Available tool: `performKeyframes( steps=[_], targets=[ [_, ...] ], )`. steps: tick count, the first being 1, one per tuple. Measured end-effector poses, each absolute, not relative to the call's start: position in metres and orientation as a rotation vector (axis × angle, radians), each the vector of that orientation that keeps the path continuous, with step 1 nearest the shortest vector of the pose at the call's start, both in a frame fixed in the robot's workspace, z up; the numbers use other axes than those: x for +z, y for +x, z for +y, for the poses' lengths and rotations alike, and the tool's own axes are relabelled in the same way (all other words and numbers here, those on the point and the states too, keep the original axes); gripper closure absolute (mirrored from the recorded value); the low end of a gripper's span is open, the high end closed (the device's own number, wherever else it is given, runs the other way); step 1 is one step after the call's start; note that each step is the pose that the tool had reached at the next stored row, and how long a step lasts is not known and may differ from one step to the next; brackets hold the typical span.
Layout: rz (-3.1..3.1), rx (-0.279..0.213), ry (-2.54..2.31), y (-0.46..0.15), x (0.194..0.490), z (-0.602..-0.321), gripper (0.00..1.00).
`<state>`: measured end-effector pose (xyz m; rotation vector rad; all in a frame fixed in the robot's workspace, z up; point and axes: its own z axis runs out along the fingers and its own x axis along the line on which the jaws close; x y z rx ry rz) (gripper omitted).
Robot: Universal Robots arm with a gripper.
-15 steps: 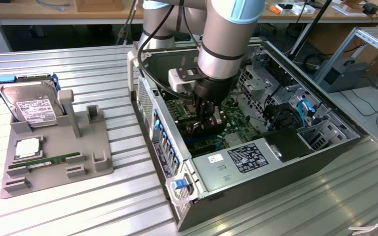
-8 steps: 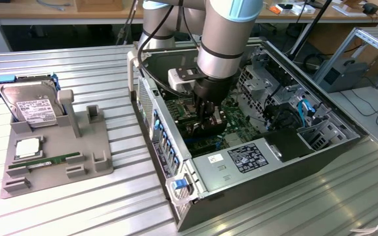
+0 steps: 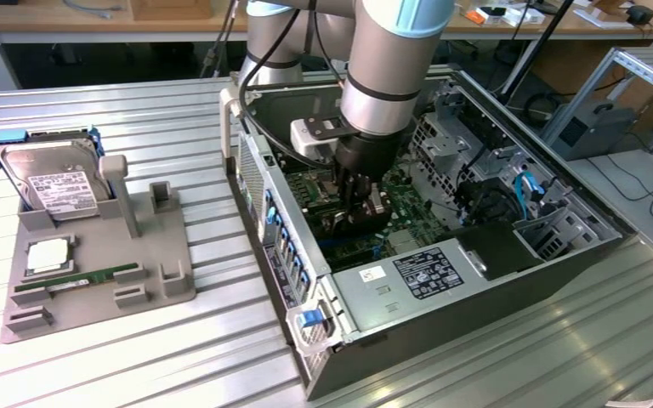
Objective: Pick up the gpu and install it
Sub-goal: 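Insert the gpu into the slot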
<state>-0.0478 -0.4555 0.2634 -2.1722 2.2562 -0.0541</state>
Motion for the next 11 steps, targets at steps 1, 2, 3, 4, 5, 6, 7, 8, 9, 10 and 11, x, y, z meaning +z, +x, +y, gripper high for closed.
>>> performKeyframes(
  steps=[1, 2, 3, 4, 5, 6, 7, 8, 9, 10, 11],
  targets=[
    [2.256, -0.054, -2.172, -0.0478, 0.2633, -0.4554, 0.73],
    [2.256, -0.054, -2.172, -0.0478, 0.2633, -0.4554, 0.73],
    [2.256, -0.054, -2.172, -0.0474, 0.2634, -0.455, 0.73],
    [2.256, -0.054, -2.172, -0.0471, 0.2634, -0.4543, 0.73],
    [2.256, -0.054, -2.172, -0.0469, 0.2634, -0.4529, 0.73],
    [2.256, -0.054, -2.172, -0.0468, 0.2633, -0.4524, 0.73],
    [2.256, -0.054, -2.172, -0.0469, 0.2633, -0.4524, 0.73],
    [2.256, -0.054, -2.172, -0.0469, 0.2633, -0.4524, 0.73],
    [2.256, -0.054, -2.172, -0.0469, 0.2633, -0.4524, 0.73],
    [2.256, -0.054, -2.172, -0.0469, 0.2633, -0.4524, 0.73],
    [2.256, -0.054, -2.172, -0.0469, 0.2632, -0.4524, 0.73]
  ],
)
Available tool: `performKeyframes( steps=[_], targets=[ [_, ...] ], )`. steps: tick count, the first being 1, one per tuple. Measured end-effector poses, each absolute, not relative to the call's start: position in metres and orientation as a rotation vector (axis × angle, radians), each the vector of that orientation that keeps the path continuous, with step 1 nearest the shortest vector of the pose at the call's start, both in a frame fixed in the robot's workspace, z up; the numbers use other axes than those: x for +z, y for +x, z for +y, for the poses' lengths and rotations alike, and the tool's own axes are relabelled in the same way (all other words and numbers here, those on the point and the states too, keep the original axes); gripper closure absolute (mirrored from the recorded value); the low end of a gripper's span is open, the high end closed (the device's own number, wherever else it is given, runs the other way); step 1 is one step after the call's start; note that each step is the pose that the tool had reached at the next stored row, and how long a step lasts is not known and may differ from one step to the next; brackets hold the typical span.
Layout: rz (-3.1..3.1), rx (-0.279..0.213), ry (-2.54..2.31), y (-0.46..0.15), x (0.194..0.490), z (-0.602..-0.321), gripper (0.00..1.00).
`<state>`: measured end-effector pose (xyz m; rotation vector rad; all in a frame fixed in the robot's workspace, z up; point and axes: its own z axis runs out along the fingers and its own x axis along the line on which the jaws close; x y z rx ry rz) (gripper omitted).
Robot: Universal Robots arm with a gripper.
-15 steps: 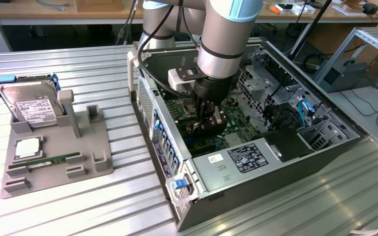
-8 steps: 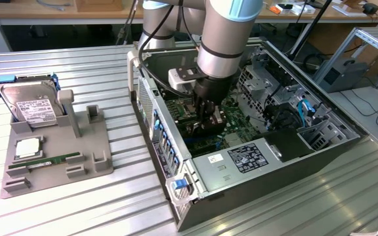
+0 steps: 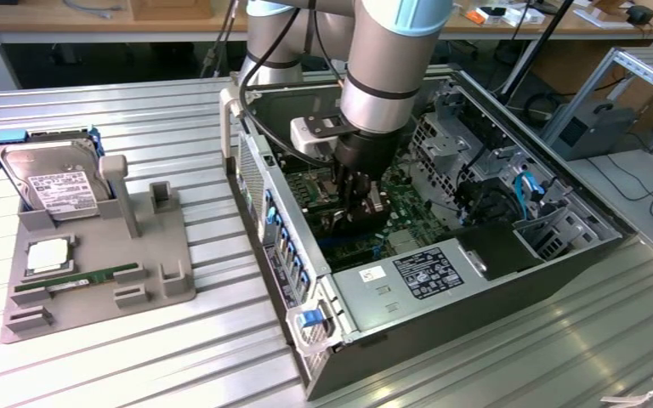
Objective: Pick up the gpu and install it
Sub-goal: 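Insert the gpu into the slot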
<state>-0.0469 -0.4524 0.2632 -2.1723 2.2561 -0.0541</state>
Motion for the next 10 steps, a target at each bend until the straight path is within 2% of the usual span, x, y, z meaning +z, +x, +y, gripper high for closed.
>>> performKeyframes(
  steps=[10],
  targets=[
    [2.256, -0.054, -2.172, -0.0469, 0.26, -0.4524, 0.73]
  ],
)
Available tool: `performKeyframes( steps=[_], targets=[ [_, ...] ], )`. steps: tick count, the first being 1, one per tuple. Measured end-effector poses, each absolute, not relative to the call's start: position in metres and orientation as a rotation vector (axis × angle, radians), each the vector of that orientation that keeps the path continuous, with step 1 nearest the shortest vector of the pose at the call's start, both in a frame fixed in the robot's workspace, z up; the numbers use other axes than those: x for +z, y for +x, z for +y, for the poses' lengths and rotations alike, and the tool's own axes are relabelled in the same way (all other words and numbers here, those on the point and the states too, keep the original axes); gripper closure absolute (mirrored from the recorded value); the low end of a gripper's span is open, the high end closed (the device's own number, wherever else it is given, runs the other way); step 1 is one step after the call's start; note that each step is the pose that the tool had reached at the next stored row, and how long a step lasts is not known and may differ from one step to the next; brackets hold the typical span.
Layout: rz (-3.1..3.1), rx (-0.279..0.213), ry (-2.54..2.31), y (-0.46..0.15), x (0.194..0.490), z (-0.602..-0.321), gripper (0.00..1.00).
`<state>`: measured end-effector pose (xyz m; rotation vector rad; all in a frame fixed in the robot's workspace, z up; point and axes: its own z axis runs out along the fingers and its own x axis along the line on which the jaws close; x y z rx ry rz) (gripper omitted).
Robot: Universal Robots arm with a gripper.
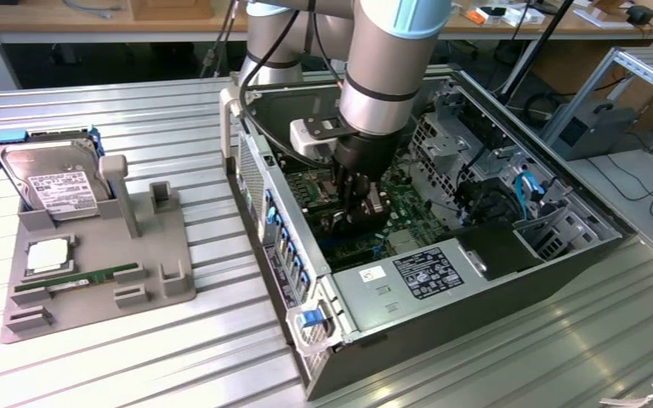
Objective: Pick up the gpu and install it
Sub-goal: 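Insert the gpu into the slot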
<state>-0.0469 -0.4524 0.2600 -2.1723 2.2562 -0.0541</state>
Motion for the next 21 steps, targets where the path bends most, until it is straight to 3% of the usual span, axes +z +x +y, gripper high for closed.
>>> performKeyframes(
  steps=[21],
  targets=[
    [2.254, -0.049, -2.17, -0.0468, 0.2607, -0.4522, 0.73]
  ],
)
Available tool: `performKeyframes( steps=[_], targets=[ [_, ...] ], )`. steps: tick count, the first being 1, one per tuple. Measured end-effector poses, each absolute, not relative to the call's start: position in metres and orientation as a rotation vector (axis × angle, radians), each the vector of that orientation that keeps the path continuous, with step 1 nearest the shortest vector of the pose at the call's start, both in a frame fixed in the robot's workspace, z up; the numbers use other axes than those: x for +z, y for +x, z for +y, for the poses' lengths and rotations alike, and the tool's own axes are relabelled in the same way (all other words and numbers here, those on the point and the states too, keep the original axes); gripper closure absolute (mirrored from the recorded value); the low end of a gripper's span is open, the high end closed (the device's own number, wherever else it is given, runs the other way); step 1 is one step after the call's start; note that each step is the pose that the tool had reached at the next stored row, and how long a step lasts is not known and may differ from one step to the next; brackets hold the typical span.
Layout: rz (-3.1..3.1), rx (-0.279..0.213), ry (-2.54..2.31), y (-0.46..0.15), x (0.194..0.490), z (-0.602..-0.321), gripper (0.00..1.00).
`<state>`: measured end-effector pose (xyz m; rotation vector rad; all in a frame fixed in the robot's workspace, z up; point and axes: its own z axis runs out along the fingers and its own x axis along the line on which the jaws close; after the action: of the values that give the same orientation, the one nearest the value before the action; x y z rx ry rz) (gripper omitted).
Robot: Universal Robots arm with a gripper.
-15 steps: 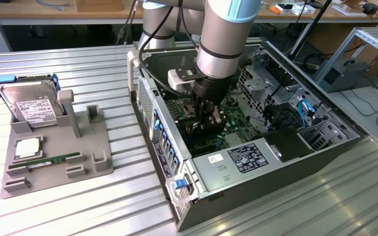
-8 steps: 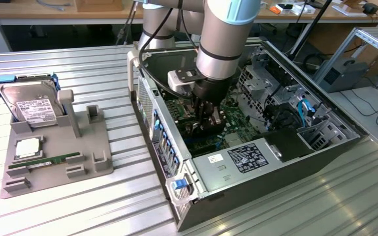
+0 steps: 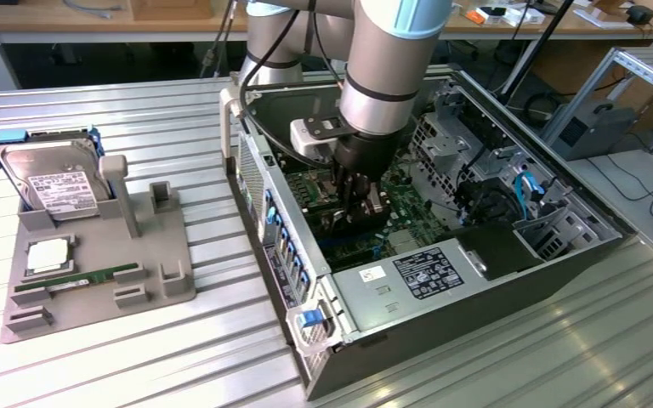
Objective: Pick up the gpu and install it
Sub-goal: 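Insert the gpu into the slot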
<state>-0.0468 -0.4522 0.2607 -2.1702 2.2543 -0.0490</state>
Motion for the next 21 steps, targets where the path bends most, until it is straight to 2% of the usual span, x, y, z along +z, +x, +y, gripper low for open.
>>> performKeyframes(
  steps=[4, 21],
  targets=[
    [2.25, -0.035, -2.166, -0.0468, 0.2577, -0.4522, 0.73],
    [2.253, -0.042, -2.169, -0.0468, 0.2536, -0.4522, 0.73]
  ],
)
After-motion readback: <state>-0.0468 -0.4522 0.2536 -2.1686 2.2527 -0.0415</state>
